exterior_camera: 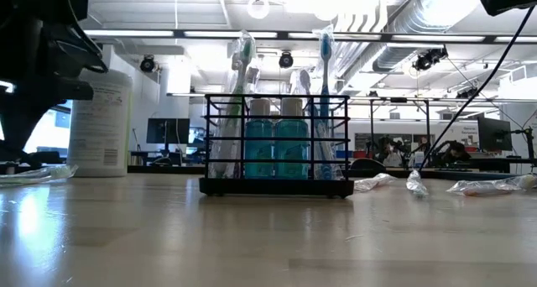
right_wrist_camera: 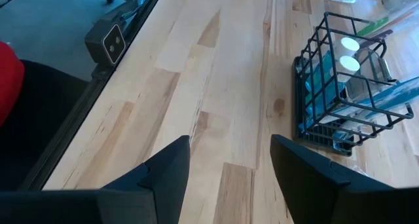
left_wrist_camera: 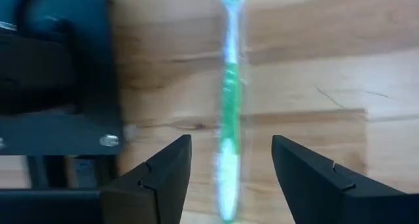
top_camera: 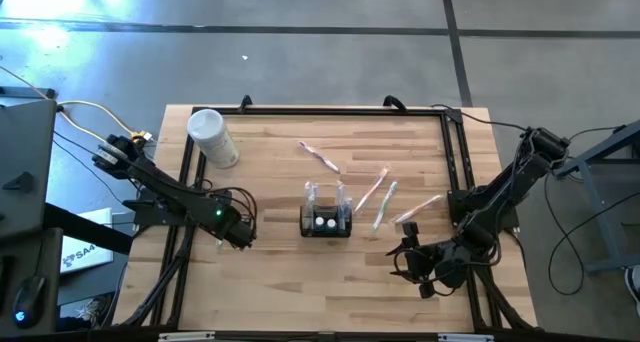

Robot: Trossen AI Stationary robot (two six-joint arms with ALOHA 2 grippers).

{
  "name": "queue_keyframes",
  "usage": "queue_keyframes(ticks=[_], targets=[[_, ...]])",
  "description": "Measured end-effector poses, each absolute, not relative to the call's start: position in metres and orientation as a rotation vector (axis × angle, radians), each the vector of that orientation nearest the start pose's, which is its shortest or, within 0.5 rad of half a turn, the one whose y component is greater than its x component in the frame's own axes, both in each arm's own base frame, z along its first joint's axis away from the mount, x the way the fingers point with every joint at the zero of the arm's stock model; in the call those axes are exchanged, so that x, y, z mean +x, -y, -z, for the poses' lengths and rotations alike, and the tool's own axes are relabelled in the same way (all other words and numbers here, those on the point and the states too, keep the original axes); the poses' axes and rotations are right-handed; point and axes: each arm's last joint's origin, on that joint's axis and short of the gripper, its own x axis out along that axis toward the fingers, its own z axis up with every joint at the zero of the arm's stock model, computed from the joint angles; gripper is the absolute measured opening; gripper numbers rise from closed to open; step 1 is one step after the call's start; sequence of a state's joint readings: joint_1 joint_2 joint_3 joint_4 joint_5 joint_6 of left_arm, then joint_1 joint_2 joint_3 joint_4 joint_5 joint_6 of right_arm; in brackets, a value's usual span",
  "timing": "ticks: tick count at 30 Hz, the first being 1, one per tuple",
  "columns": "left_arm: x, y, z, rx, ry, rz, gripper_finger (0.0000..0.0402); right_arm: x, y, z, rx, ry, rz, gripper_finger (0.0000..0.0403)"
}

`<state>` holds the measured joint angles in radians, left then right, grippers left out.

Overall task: Pick & Place toothbrushing station
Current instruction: Put the left green toothbrush into the black wire organizer

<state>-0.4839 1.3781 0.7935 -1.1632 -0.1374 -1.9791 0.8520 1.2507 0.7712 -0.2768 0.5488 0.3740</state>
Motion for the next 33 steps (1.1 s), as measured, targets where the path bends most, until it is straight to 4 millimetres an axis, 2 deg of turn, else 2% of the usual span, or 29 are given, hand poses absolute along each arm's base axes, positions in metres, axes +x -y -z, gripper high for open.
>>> queue_keyframes(ticks=[6,14,18,23,26,31,33], targets=[[0.174,0.081,-0.171,-1.005,-1.231,-1.234,0.0207,0.175,-0.177,-0.231,-0.134,-0.620,-0.174,0.0205],[0.176,0.060,-0.146,-1.092,-1.253,-1.186,0.0206,0.175,-0.177,-0.231,-0.147,-0.619,-0.178,0.0205],[0.170,0.052,-0.135,-1.127,-1.300,-1.189,0.0206,0.175,-0.177,-0.231,-0.160,-0.619,-0.182,0.0205],[0.167,0.049,-0.130,-1.119,-1.324,-1.191,0.0198,0.175,-0.177,-0.230,-0.161,-0.619,-0.182,0.0205],[0.168,0.050,-0.130,-1.107,-1.323,-1.149,0.0162,0.174,-0.176,-0.225,-0.168,-0.626,-0.178,0.0205],[0.172,0.050,-0.129,-1.054,-1.327,-1.062,0.0046,0.174,-0.175,-0.221,-0.162,-0.623,-0.178,0.0205],[0.172,0.050,-0.129,-1.025,-1.321,-1.045,0.0018,0.174,-0.175,-0.221,-0.160,-0.620,-0.178,0.0205]])
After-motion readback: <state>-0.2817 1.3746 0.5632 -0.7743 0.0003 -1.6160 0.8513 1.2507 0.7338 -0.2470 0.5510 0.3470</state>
